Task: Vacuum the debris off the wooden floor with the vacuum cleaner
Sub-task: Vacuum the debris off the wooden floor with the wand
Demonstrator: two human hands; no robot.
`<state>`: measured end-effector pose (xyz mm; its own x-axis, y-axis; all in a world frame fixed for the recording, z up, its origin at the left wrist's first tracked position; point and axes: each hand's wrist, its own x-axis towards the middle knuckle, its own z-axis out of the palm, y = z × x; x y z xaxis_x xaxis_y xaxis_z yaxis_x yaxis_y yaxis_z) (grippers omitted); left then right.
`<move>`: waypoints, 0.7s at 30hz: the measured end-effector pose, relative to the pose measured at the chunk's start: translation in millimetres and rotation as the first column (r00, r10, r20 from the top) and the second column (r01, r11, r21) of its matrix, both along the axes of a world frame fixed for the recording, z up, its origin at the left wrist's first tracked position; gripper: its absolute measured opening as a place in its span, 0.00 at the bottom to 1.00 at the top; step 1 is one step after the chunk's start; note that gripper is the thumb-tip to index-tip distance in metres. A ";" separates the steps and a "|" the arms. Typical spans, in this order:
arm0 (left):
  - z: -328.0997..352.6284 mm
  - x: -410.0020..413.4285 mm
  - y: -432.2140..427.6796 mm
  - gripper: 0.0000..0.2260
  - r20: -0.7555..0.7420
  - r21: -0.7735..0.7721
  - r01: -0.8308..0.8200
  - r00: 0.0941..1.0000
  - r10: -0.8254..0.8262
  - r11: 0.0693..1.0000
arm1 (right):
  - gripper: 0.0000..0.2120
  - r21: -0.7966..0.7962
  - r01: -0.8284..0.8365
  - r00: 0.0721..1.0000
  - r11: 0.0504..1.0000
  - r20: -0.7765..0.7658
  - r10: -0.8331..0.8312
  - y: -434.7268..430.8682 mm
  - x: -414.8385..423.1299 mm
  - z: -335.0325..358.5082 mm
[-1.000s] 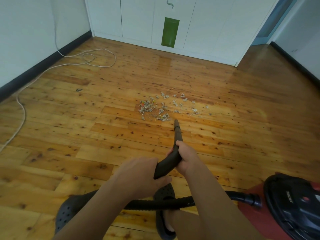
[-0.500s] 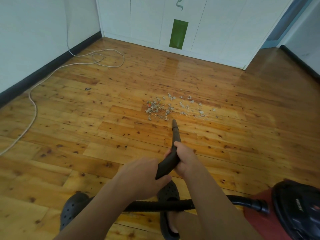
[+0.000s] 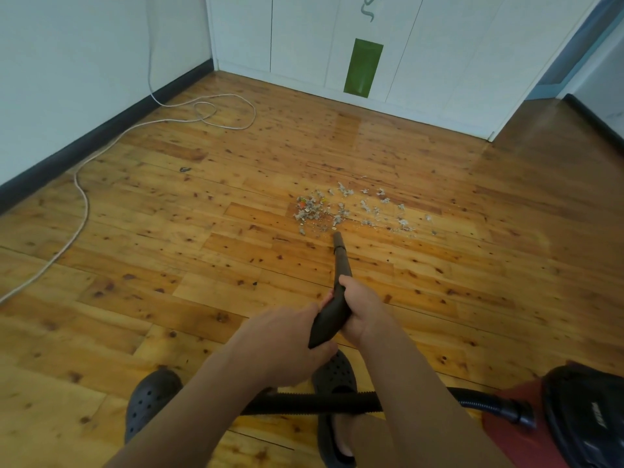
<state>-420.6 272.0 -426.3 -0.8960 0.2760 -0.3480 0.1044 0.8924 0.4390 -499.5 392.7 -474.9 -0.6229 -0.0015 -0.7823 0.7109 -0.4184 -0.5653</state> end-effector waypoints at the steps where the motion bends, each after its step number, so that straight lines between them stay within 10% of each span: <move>1: -0.3 0.5 -0.4 0.20 0.004 0.000 -0.003 1.000 0.003 1.000 | 0.06 0.001 -0.003 1.000 1.000 -0.001 0.003 -1.0 0.5 -0.7; 21: -4.4 3.0 -12.5 0.20 0.136 0.094 -0.141 0.982 0.128 0.986 | 0.06 0.014 -0.072 0.997 0.997 0.016 0.072 -20.1 5.0 2.6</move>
<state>-417.6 259.4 -430.7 -0.8766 0.1961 -0.4395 -0.0773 0.8440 0.5308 -494.6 372.6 -472.3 -0.6097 -0.0349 -0.7919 0.7475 -0.3576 -0.5598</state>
